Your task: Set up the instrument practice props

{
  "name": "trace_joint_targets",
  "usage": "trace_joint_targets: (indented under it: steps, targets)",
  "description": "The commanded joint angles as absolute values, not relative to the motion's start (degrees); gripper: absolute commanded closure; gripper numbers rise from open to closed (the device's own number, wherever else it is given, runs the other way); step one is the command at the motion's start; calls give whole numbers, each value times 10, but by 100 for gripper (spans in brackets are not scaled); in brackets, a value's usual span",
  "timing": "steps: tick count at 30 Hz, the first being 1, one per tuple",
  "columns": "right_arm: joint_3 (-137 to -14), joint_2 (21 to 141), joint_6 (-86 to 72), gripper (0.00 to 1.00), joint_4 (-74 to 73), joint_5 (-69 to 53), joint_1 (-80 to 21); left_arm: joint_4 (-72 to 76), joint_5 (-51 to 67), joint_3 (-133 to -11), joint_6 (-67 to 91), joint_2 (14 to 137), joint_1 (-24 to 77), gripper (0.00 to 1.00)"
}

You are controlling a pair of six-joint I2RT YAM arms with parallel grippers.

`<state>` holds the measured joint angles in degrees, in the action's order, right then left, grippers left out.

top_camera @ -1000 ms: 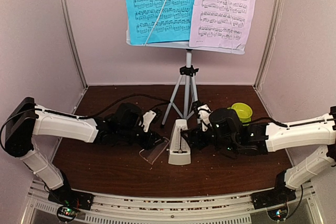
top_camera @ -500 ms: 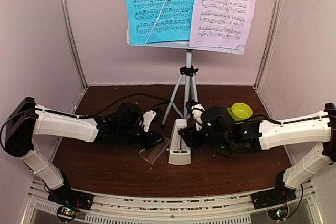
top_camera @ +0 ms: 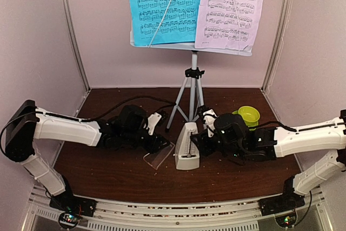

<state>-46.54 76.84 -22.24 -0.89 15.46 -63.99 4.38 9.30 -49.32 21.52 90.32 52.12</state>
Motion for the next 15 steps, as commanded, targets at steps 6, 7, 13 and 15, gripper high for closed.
trace_joint_targets:
  steps: [6,7,13,15]
  targets:
    - [-450,766,-212,58,35,130,-639,56,105,-514,199,911,518,72]
    - [-451,768,-211,58,40,127,-639,54,105,-515,198,912,518,72]
    - [-456,777,-202,54,44,117,-639,51,107,-529,186,908,518,71]
    - [-459,779,-200,56,43,120,-637,44,110,-540,174,909,518,71]
